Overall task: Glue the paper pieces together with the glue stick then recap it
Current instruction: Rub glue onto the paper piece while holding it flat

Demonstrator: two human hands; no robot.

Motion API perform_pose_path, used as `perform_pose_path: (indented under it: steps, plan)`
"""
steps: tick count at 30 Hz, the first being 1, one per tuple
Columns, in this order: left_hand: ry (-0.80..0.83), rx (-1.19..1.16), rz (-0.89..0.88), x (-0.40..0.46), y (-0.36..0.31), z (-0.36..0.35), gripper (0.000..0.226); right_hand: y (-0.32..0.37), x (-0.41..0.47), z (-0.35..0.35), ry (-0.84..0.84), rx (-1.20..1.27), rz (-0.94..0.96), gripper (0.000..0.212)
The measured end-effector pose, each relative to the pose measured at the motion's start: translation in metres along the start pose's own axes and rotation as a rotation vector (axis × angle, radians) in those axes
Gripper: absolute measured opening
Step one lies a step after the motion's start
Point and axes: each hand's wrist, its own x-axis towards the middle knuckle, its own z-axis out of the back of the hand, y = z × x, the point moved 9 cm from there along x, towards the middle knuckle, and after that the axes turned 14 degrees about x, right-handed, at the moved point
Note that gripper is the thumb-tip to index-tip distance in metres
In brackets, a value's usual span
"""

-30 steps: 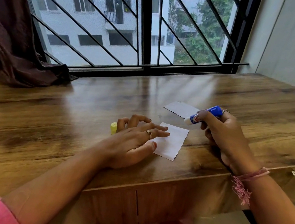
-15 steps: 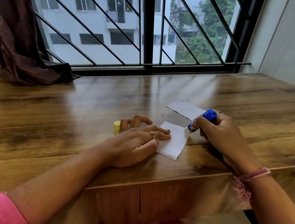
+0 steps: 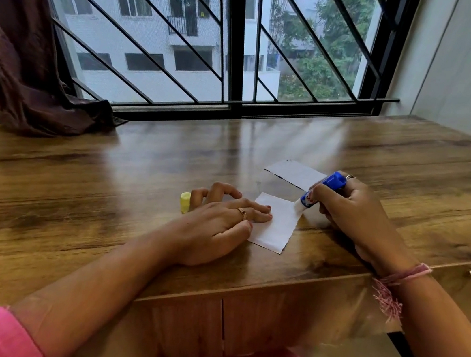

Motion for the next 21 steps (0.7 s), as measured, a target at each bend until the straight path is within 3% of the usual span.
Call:
perform_pose_path:
  steps: [11,15,21]
  plan:
    - [-0.021,-0.008,-0.017,0.000,-0.001,0.003,0.048,0.003,0.000,-0.001,0.001,0.016,0.011,0.020]
    - [0.021,-0.059,-0.020,0.000,-0.001,0.000,0.050,0.008,-0.004,-0.009,0.086,-0.003,0.048,0.008]
    - [0.027,-0.073,-0.024,0.000,-0.002,0.000,0.050,0.008,-0.003,-0.011,0.111,0.021,0.031,0.009]
